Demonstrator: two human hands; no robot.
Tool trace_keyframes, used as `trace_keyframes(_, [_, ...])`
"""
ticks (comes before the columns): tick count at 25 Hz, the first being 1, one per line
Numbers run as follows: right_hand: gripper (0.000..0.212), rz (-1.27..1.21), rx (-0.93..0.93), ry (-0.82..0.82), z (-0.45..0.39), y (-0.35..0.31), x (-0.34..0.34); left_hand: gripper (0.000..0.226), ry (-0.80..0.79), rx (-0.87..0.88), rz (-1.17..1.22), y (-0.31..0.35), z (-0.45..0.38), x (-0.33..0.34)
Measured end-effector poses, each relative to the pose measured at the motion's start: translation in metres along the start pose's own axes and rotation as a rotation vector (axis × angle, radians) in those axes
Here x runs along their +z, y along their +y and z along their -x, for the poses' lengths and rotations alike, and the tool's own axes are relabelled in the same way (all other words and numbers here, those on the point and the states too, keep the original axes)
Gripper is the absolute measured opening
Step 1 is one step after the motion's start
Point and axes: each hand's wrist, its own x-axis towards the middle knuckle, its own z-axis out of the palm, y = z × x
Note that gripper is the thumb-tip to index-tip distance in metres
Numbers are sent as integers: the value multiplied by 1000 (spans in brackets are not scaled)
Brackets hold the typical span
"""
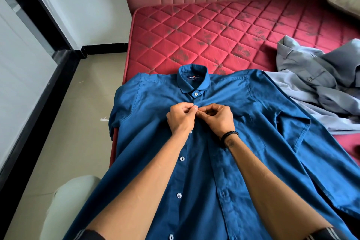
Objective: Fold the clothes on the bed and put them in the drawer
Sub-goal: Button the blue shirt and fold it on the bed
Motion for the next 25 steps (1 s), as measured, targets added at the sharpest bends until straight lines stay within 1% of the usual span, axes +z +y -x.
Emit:
trace_keyframes(2, [13,-30,14,-40,-2,1,-1,13,20,-4,31,-1,1,0])
trace_keyframes(4, [12,-59,43,-41,-6,0,-1,12,5,7,55,-3,1,1])
trace_keyframes(6, [17,22,50,-38,-9,-2,1,15,-40,28,61,-5,0,-1])
trace_keyframes(8, [21,128,46,-65,-11,-6,4,16,-80,54,53,-6,-1,-4])
trace_keyframes(9, [23,142,51,-88,-12,-7,4,16,-90,76,34,-6,-2,-4])
trace_keyframes(12, [25,150,50,-153,-14,-11,0,15,-58,166,-40,-7,0,-1])
trace_keyframes(14, [27,190,46,-161,-14,-12,0,16,-20,205,-45,-6,3,0])
trace_keyframes(16, [28,174,62,-109,-12,-15,2,18,10,205,-40,-1,4,-5])
trace_keyframes(18, [27,58,89,-33,-6,-20,-1,12,15,212,-108,2,6,-19])
trace_keyframes(20, [24,-11,53,55,13,-24,-7,3,-86,274,-253,-4,14,-40])
trace_keyframes(21, [22,50,14,101,26,-25,-11,6,-162,318,-345,-8,20,-50])
trace_keyframes(22, [23,169,-1,128,40,-25,-13,7,-222,361,-418,-15,28,-58])
trace_keyframes(24, [32,425,59,111,64,-25,-15,8,-248,411,-455,-23,43,-65])
trace_keyframes(25, [34,505,86,93,70,-24,-15,8,-243,416,-460,-23,48,-65])
